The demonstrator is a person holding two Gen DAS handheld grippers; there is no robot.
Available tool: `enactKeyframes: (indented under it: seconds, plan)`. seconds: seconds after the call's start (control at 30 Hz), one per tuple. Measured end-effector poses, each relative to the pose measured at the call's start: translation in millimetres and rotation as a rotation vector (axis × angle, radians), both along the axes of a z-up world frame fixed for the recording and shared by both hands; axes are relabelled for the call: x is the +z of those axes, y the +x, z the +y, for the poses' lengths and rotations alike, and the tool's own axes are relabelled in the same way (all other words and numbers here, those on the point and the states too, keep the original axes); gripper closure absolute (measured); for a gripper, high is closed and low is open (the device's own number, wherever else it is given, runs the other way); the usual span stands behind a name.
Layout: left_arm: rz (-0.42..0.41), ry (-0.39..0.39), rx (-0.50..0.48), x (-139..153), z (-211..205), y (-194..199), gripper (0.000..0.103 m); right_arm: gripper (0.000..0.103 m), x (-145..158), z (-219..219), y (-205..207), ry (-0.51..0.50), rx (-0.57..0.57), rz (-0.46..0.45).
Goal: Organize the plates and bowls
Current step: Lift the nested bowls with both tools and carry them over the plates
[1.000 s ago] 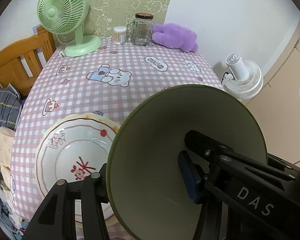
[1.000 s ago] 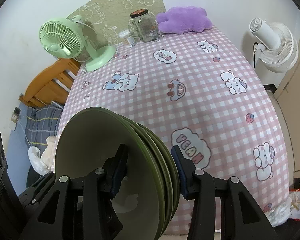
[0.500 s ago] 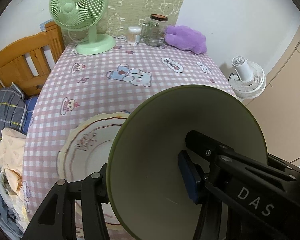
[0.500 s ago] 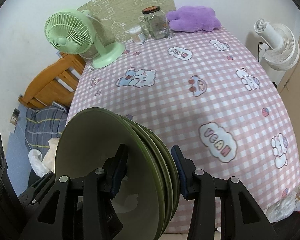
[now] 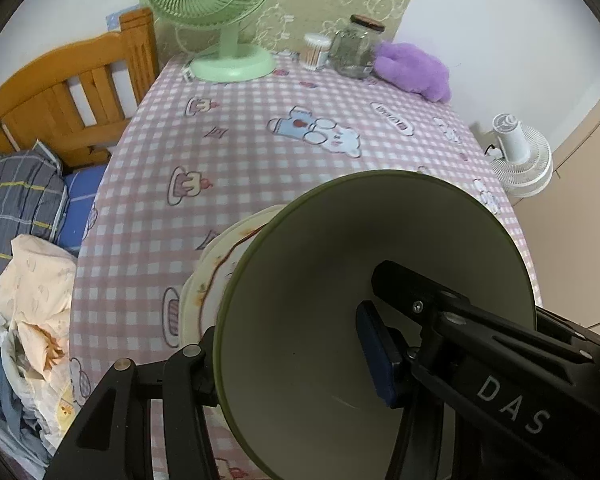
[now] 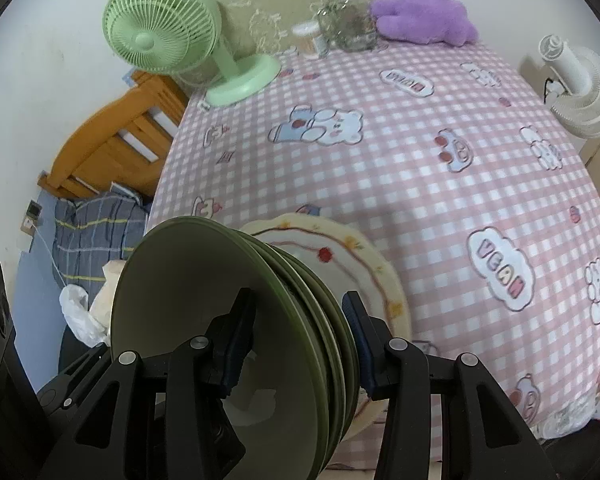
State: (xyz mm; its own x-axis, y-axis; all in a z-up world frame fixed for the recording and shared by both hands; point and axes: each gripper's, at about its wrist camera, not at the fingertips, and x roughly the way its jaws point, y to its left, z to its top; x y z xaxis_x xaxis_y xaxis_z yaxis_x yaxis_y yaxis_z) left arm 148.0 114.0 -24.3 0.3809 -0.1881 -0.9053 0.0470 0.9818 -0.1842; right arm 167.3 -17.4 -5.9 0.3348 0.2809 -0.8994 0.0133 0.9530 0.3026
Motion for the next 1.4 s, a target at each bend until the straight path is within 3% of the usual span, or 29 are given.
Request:
enactKeyframes:
  seconds: [0.37,0.87,1.07,1.2,1.27,1.4]
  plan:
    - [0.081,-0.015,-0.010,-24.3,14.1,9.9,0.048,0.055,-22.9,17.3,7.8,-0.023,-0.006,0.080]
    - [0.040,0.043,-0.023,-24.6,5.7,16.6,0.050,0.055,-32.5,16.0,21.4,-0.047,0.018,0.102]
    - [0.020,0.064,-0.034,-23.0,2.9,10.2,0.050,0.052,-35.3,9.9,15.1,-0.012,0.019,0.100]
    - [0.025,0.053,-0.032,-24.1,3.7,5.7,0.046,0.052,-31.7,11.4,7.9,-0.039,0.015,0.084]
    - [0.026,0.064,-0.031,-24.8,4.9,3.8,0.039,0.052,-30.6,13.5,4.7,-0.049,0.013,0.075]
    - [0.024,0.046,-0.034,-27.3,14.0,0.4,0.028,0.034,-29.5,11.2,-2.7,-0.080,-0.022,0.058]
